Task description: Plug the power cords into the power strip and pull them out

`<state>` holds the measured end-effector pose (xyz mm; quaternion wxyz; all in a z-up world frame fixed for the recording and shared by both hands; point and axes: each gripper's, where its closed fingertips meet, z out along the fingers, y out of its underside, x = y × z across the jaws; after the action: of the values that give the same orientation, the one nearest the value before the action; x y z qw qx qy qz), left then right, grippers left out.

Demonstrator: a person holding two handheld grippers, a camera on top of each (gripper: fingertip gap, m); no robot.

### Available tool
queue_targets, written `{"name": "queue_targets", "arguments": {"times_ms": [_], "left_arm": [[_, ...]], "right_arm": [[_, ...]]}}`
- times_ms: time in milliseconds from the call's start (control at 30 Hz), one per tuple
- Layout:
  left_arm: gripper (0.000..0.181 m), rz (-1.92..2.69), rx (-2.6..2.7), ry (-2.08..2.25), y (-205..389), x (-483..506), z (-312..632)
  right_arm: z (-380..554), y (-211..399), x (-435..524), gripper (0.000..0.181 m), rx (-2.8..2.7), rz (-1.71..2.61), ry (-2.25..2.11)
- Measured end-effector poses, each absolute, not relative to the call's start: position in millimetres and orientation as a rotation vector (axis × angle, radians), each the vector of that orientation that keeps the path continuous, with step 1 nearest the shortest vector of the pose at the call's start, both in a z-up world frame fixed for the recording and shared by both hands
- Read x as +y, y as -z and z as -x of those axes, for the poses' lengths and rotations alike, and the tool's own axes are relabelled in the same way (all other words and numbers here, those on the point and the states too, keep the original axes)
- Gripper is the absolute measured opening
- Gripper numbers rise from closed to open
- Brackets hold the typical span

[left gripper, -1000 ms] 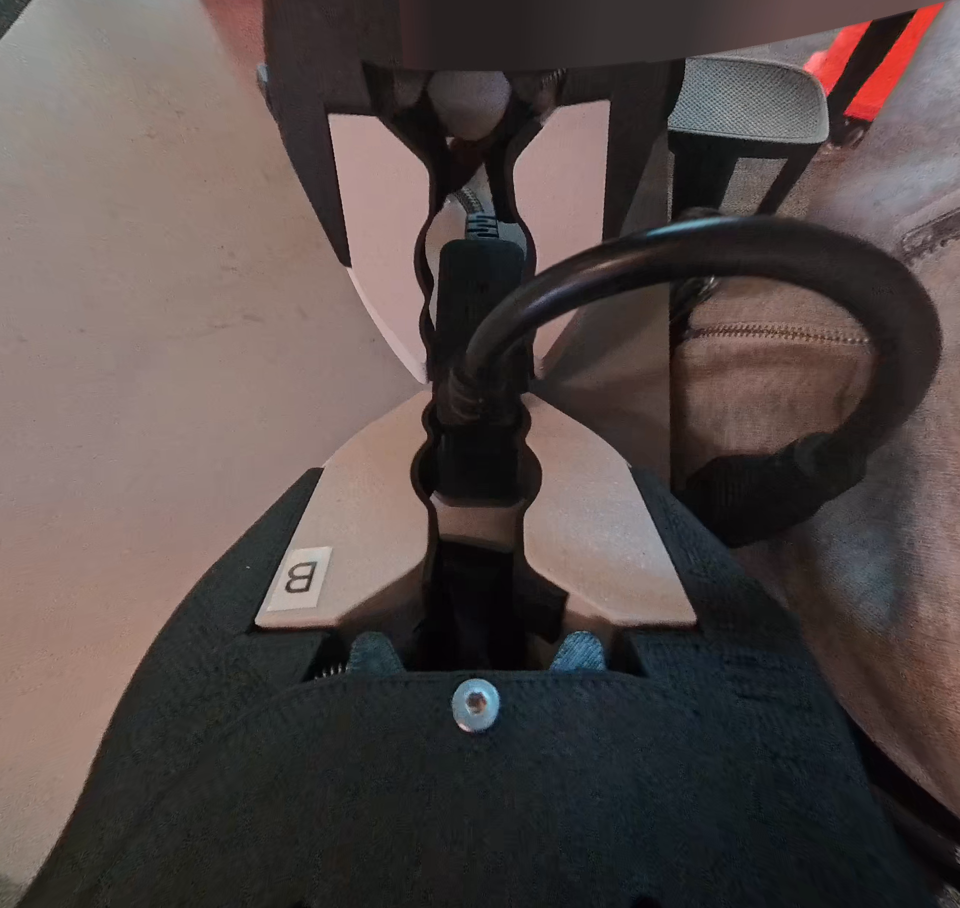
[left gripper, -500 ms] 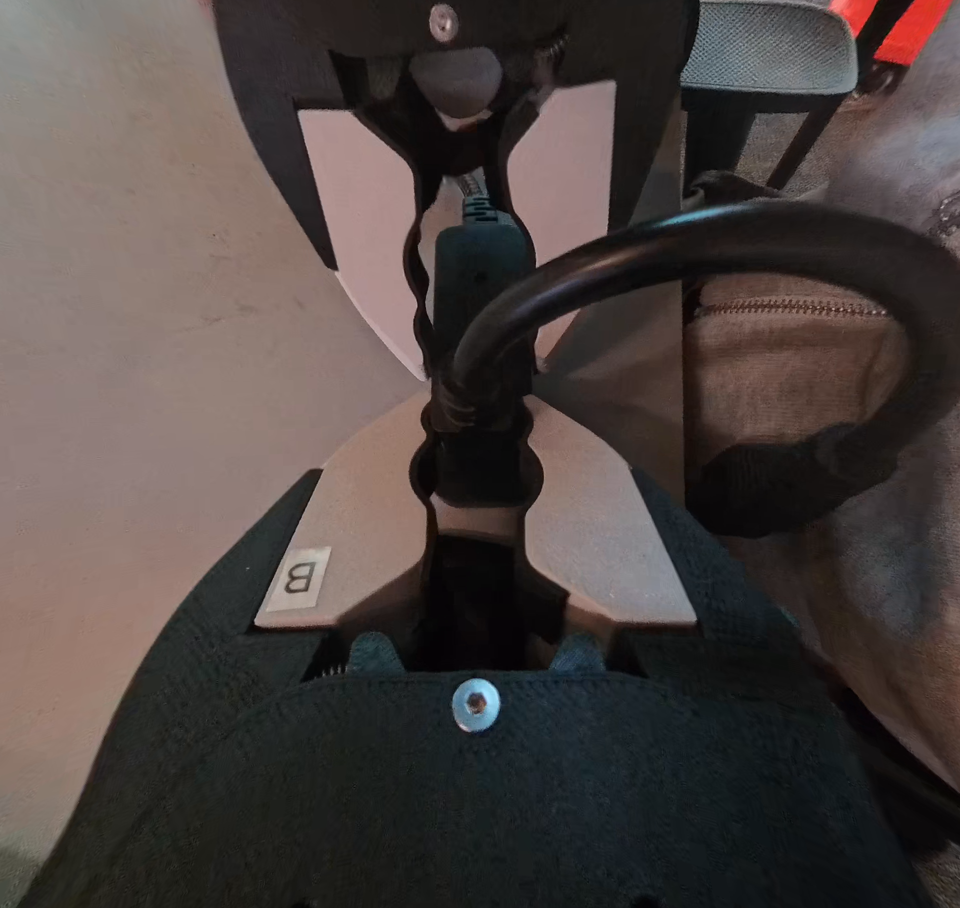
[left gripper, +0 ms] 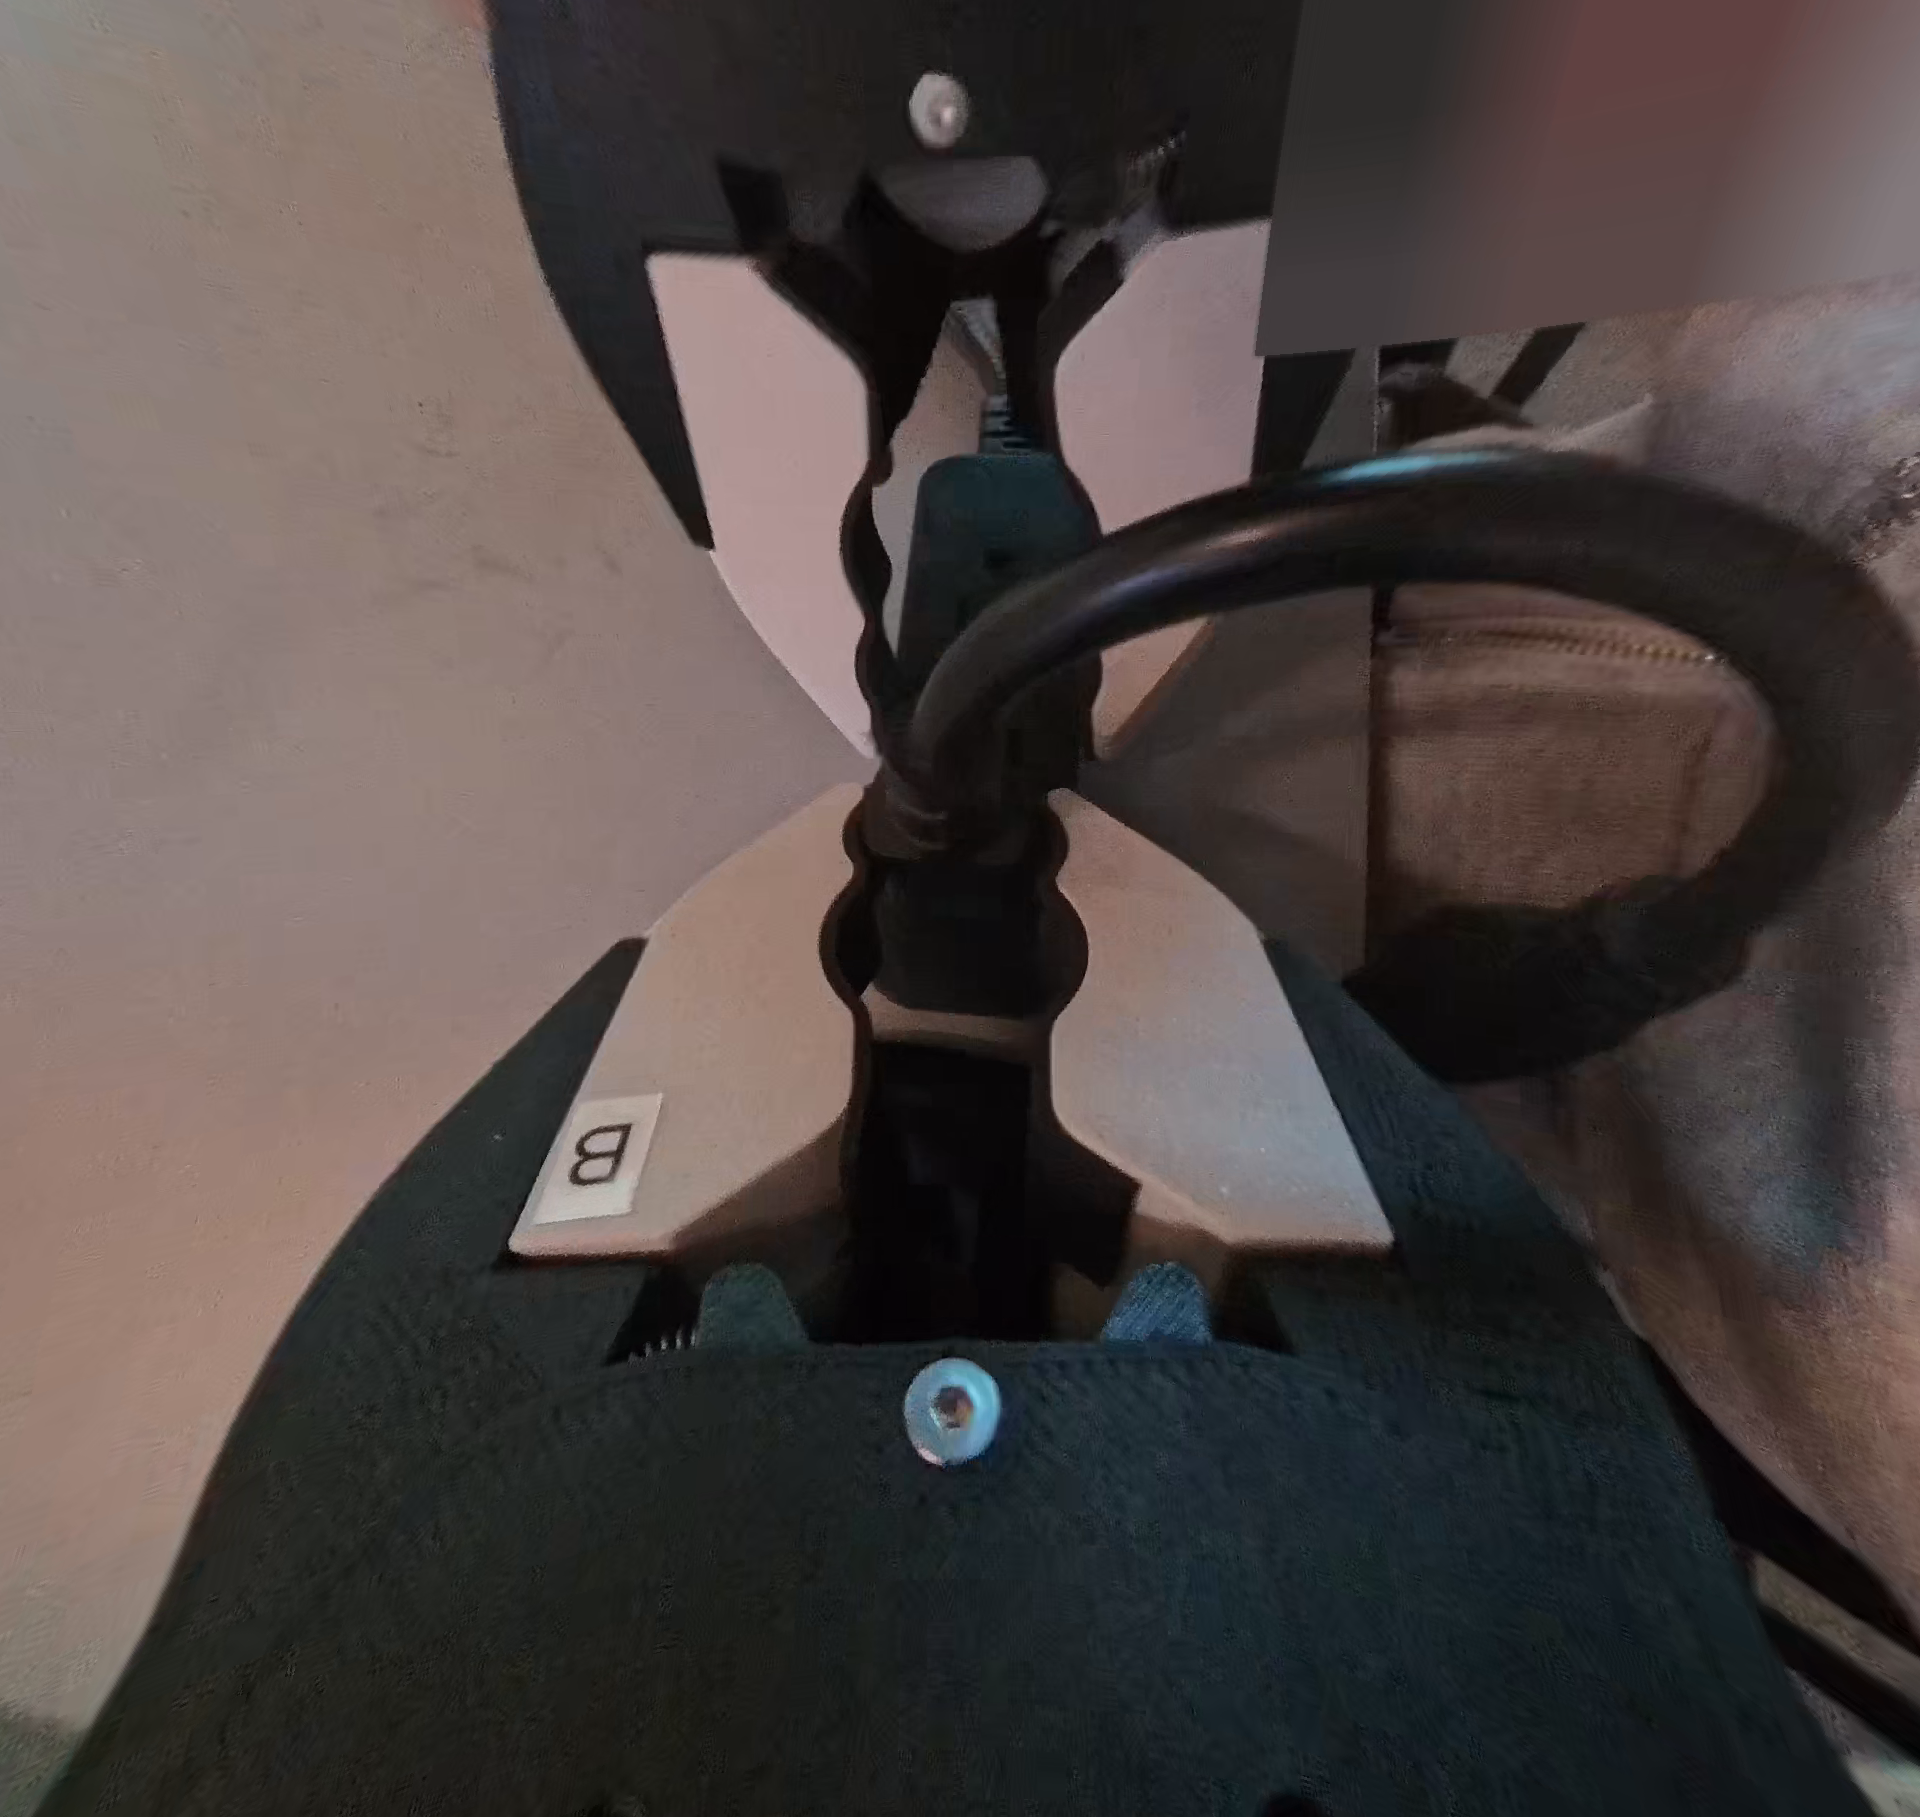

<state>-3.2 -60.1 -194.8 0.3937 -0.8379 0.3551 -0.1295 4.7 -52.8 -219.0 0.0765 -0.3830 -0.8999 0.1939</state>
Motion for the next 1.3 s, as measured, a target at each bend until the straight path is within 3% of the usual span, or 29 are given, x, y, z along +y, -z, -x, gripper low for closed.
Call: {"name": "queue_targets", "arguments": {"times_ms": [267,400,567,700,833,967,1100,1167,1233,1300], "left_arm": [[0.025,2.112,0.977,0.264,192.8,-59.1,4.2],[0.025,2.067,0.807,0.500,190.7,-60.4,12.3],[0.024,2.128,0.974,0.240,188.4,-62.2,3.2],[0.025,2.063,0.801,0.463,186.4,-61.4,14.2],[0.024,2.117,0.919,0.222,185.7,-57.1,1.6],[0.025,2.051,0.779,0.485,184.5,-62.0,12.9],[0.024,2.131,0.902,0.266,185.5,-59.5,1.6],[0.025,2.046,0.941,0.254,170.9,-59.5,-4.9],[0.024,1.844,0.638,0.115,106.4,-47.7,53.9],[0.025,1.970,0.623,0.063,116.1,-64.1,82.8]], "right_arm": [[-2.8,219.4,-53.1,0.044,-2.743,1.118,-0.562],[0.5,219.5,-53.5,0.045,-2.686,1.164,-0.612],[-2.4,219.9,-55.1,0.044,-2.748,1.138,-0.566],[1.1,219.9,-55.4,0.045,-2.674,1.187,-0.652],[-4.7,220.7,-51.8,0.045,-2.754,1.154,-0.545],[-1.3,220.8,-56.5,0.045,-2.688,1.195,-0.655],[-5.4,221.5,-55.0,0.045,-2.764,1.152,-0.579],[-8.9,221.7,-57.1,0.045,-2.777,1.142,-0.589],[-20.9,221.9,-61.8,0.045,-2.828,1.091,-0.616],[-21.5,221.6,-55.8,0.045,-2.800,1.078,-0.585]]}}
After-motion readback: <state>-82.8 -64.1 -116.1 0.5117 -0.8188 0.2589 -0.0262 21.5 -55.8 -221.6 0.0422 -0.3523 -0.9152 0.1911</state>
